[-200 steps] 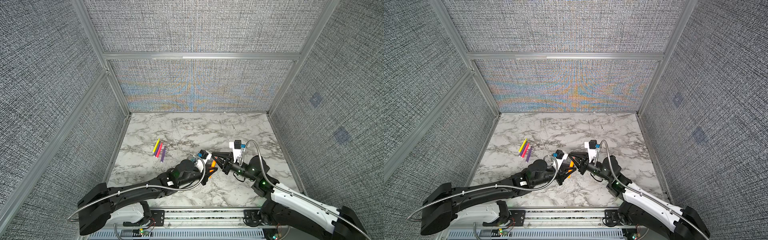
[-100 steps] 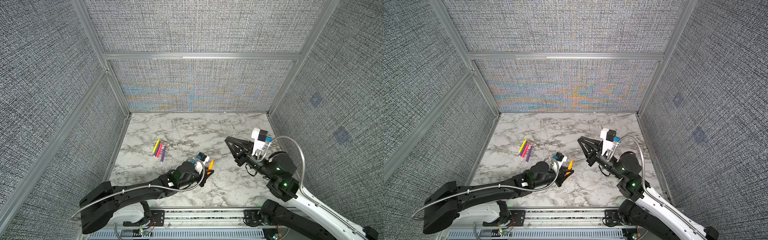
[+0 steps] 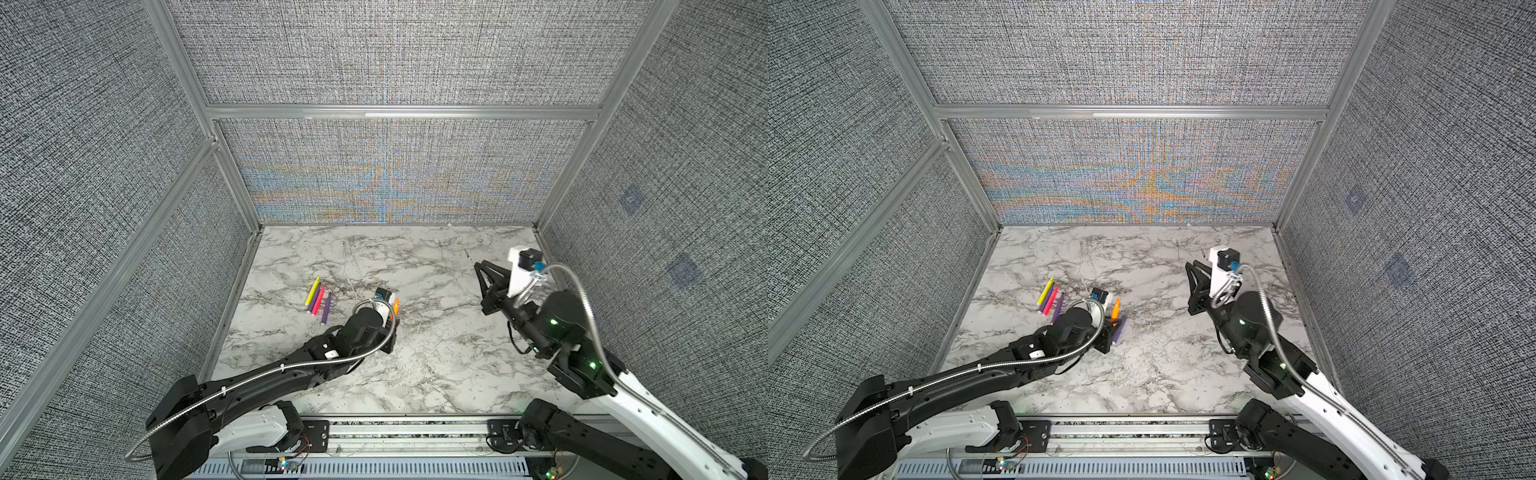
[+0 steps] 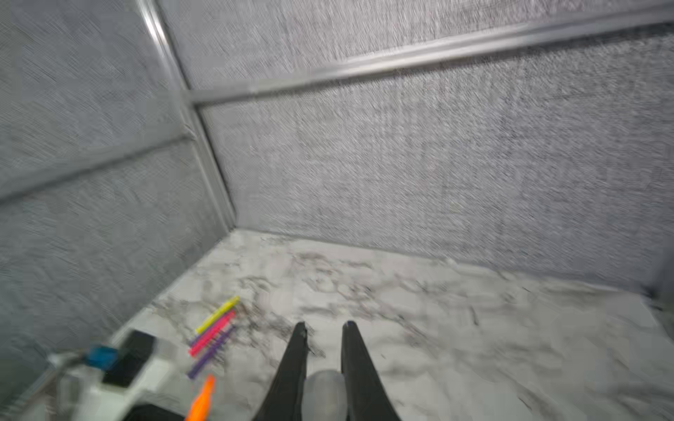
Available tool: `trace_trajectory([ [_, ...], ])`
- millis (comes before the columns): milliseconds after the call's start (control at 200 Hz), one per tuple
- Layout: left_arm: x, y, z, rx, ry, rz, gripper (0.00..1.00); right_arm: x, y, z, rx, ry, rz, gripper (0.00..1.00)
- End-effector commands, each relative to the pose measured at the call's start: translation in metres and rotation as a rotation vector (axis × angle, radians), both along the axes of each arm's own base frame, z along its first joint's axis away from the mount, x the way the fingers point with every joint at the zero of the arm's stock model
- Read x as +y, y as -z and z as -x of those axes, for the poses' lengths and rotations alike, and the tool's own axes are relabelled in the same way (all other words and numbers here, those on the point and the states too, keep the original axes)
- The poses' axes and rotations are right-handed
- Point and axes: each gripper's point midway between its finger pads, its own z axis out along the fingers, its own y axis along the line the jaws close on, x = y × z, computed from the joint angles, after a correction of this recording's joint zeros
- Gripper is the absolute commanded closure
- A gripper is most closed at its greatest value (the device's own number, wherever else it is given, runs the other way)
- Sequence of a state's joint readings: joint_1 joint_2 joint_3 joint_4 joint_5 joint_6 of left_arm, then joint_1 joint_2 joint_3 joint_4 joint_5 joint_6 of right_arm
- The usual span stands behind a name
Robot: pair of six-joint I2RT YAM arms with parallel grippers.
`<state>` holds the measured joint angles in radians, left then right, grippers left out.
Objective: Remove pen caps from pens
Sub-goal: Place the pen at the middle-left of the table.
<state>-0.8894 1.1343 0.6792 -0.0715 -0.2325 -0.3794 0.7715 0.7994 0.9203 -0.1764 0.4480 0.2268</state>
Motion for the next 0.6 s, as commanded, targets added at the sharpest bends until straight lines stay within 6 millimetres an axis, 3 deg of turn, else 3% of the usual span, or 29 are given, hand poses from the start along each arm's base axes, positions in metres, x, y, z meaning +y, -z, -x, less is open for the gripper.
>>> trace_trajectory([
  [0,0.043,0.018,-0.019,0.056,-0.099,-0.138,1.0,-0.038,0.031,-0.009,0.093,0.204,0.236,1.0],
  [120,0.067,0.031,-0.048,0.121,-0.179,-0.238,1.0,-0.035,0.043,-0.016,0.118,0.207,0.276,1.0],
  [315,0.077,0.06,-0.082,0.245,-0.209,-0.294,1.0,-0.036,0.068,-0.023,0.163,0.201,0.304,1.0],
  [450,0.087,0.069,-0.101,0.295,-0.237,-0.285,1.0,-0.04,0.068,-0.021,0.171,0.198,0.288,1.0],
  [470,0.089,0.07,-0.103,0.3,-0.243,-0.286,1.0,-0.041,0.079,-0.02,0.189,0.196,0.306,1.0],
  [595,0.1,0.08,-0.113,0.346,-0.265,-0.32,1.0,-0.046,0.081,-0.017,0.194,0.202,0.308,1.0],
])
